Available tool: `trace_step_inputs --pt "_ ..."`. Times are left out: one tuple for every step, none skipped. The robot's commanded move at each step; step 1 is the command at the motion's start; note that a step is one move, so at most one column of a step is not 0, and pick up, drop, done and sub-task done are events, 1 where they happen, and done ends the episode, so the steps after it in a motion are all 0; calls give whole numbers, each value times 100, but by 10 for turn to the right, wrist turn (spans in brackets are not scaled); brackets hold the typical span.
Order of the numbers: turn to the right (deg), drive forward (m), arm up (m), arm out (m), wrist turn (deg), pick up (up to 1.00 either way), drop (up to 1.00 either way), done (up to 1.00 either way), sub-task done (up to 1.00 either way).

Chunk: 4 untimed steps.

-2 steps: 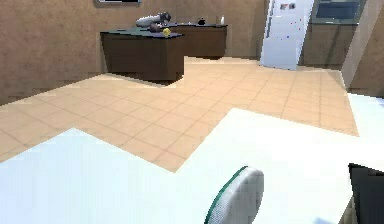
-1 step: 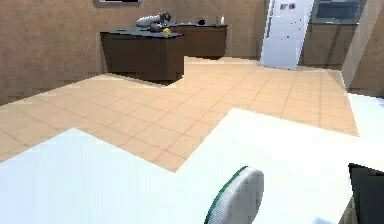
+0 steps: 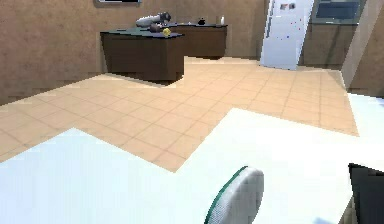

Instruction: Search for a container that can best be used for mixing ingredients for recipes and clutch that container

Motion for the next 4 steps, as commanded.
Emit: trace_step_inputs --pt "0 0 0 0 210 0 0 0 0" --pt "0 0 -24 0 0 0 0 0 0" --pt "0 0 0 0 0 100 0 0 0" --pt "0 0 10 0 0 0 0 0 0"
